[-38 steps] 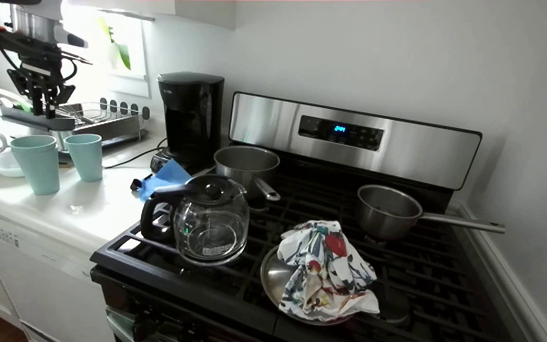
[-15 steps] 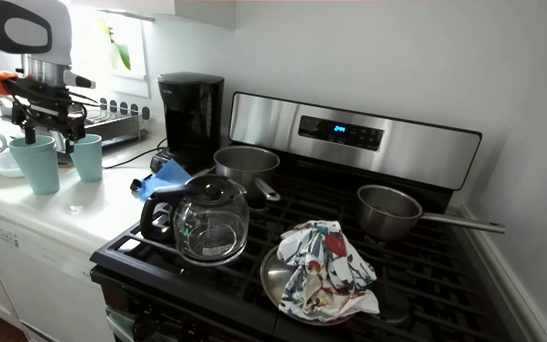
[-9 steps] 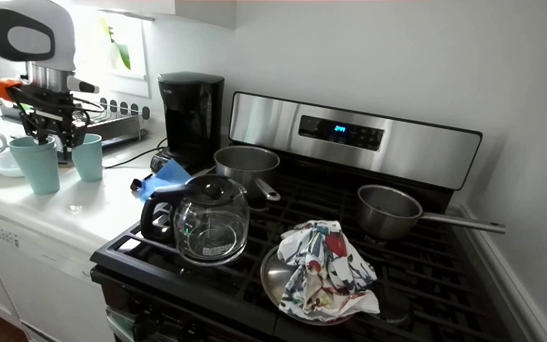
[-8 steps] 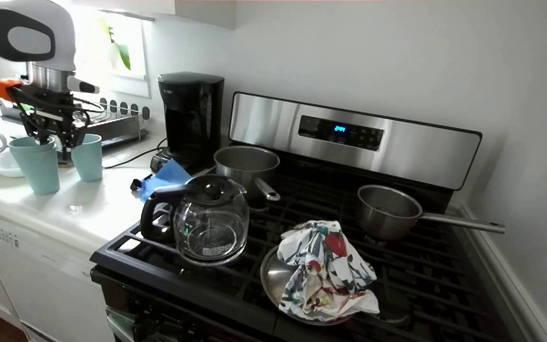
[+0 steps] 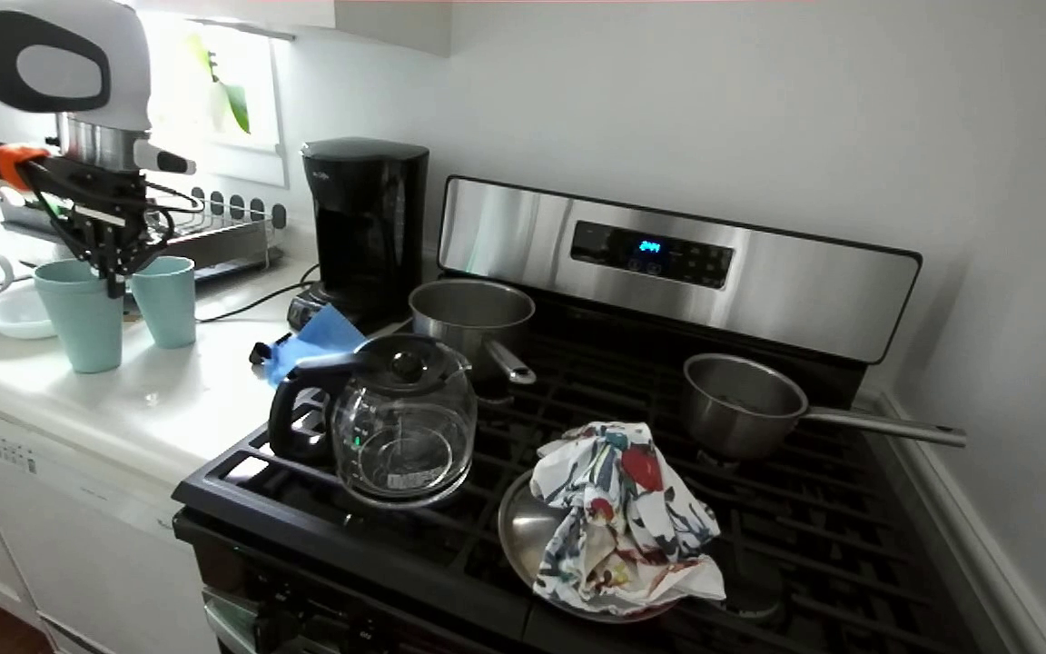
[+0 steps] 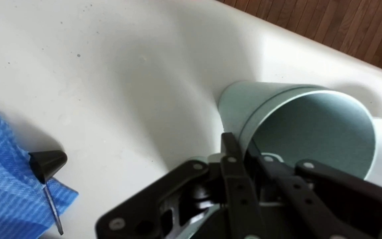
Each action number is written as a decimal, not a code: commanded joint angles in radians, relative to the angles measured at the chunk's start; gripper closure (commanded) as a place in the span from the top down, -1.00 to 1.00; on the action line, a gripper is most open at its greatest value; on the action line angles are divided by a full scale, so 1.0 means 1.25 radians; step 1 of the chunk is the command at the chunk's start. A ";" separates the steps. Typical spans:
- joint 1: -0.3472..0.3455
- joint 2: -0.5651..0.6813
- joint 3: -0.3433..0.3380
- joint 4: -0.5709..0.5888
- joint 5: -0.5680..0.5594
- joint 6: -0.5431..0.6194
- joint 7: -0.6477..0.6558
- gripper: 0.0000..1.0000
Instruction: Put the cup on the right inside the cup in the middle and then put them inside the cup on the left
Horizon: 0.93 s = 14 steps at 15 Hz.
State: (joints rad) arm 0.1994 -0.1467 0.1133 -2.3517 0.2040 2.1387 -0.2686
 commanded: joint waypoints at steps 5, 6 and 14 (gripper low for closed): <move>-0.009 -0.065 -0.006 0.004 0.013 -0.075 -0.024 -0.97; -0.011 -0.084 -0.007 0.009 0.003 -0.101 -0.019 -0.97; -0.024 -0.223 -0.004 0.123 -0.086 -0.246 0.046 -0.97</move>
State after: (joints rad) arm 0.1771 -0.3814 0.1043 -2.2513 0.1225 1.8591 -0.2470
